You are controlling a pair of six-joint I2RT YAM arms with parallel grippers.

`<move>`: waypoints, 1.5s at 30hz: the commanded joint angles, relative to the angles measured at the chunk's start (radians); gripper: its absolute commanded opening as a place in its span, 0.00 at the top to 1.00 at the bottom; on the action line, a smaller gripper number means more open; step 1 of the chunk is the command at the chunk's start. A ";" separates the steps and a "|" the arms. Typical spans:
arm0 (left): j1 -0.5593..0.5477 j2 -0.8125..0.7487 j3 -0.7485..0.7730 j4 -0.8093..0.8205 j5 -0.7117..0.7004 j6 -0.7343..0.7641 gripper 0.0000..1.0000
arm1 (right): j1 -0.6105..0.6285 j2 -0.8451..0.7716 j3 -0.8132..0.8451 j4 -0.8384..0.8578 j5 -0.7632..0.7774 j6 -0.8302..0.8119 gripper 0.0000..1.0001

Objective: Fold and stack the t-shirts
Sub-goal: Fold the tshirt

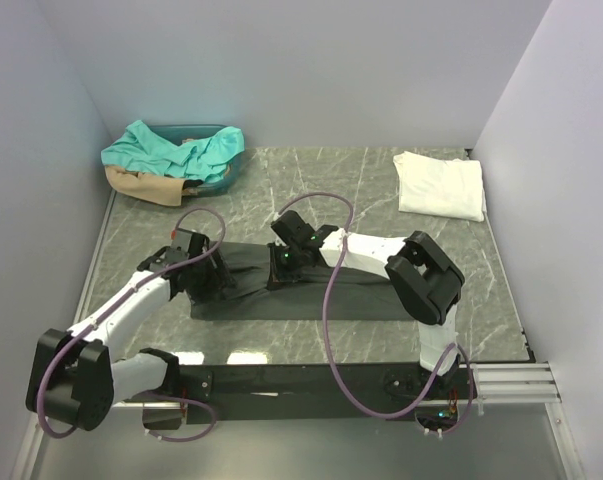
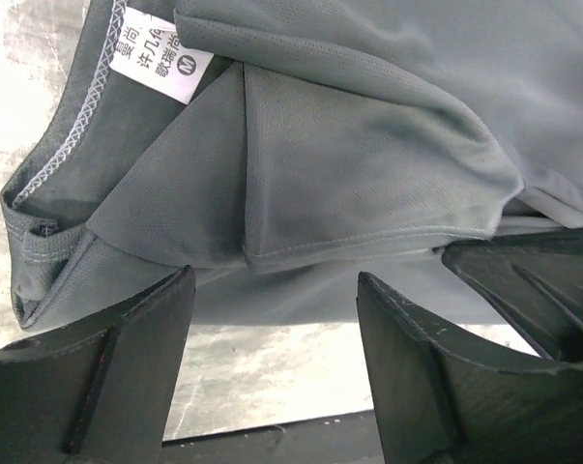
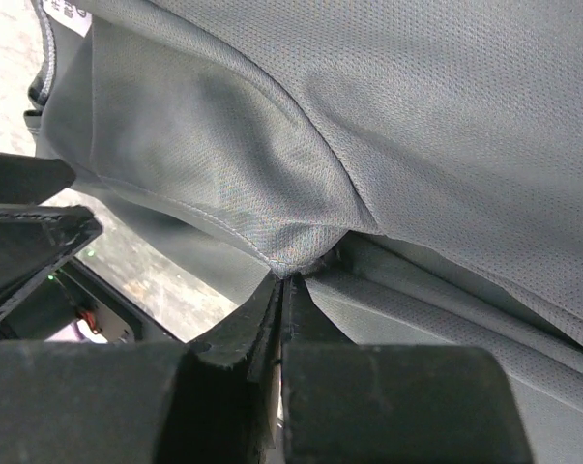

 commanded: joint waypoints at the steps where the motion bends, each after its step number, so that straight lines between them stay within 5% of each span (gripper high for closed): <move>1: -0.028 0.015 0.049 0.038 -0.060 -0.029 0.28 | -0.011 -0.035 0.007 0.033 -0.014 0.008 1.00; 16: -0.045 0.142 0.027 0.132 -0.050 -0.037 0.40 | -0.029 -0.040 0.027 0.008 -0.021 -0.001 1.00; 26: -0.048 0.095 0.009 0.120 0.007 -0.091 0.91 | -0.034 -0.035 0.052 -0.047 -0.054 -0.022 1.00; 29: -0.048 0.075 0.024 0.065 -0.008 -0.092 0.99 | -0.034 -0.038 0.056 -0.073 -0.065 -0.034 1.00; 45: -0.048 -0.033 -0.002 -0.070 0.056 -0.144 0.99 | -0.033 -0.072 0.043 -0.202 -0.083 -0.117 1.00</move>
